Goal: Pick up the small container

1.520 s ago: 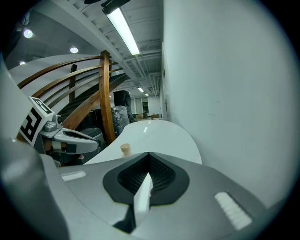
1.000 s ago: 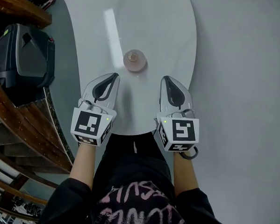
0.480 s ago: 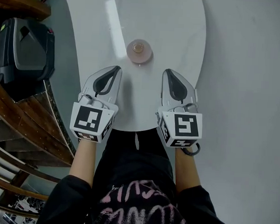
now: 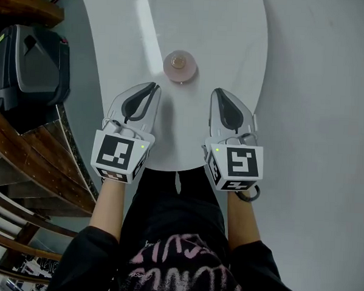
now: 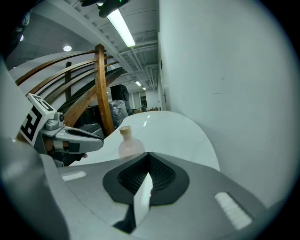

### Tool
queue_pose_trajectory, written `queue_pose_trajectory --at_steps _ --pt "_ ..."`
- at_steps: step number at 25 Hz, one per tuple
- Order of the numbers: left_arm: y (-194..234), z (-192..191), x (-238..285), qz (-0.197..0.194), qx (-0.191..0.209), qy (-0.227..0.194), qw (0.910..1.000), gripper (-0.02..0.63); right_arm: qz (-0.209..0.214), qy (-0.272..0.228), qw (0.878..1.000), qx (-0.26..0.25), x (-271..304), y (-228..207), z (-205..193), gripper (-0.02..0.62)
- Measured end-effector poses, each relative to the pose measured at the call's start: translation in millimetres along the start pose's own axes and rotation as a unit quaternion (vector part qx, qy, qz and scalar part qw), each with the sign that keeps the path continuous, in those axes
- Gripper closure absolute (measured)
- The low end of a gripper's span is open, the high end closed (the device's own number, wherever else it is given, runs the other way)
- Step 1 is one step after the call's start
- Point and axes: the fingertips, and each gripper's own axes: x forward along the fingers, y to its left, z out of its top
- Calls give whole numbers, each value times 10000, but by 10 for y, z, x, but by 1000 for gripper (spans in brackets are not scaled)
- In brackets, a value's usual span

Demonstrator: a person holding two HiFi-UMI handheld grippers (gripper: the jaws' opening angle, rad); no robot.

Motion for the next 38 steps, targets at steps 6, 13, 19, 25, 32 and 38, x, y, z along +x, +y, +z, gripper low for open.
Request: queue_pose_trajectory --at_steps 6,13,19,25,32,38 --pt "-4 65 75 -92 74 -11 9999 529 -25 23 10000 5 1 -5 11 584" --pt "-42 155 239 -218 249 -53 9994 443 -54 75 9999 48 16 -45 -16 584" --pt "-24 216 410 -266 381 -83 9989 402 -85 133 9998 82 57 -117 -62 584" --pt "-18 229 484 -282 394 -91 9988 393 -101 177 9998 80 90 -141 -63 584" --pt "-9 254 544 -283 356 -162 9988 393 -120 215 9997 70 115 -159 -82 584" --pt "8 296 556 -330 335 -209 9987 393 -152 245 9996 69 121 -145 -52 584"
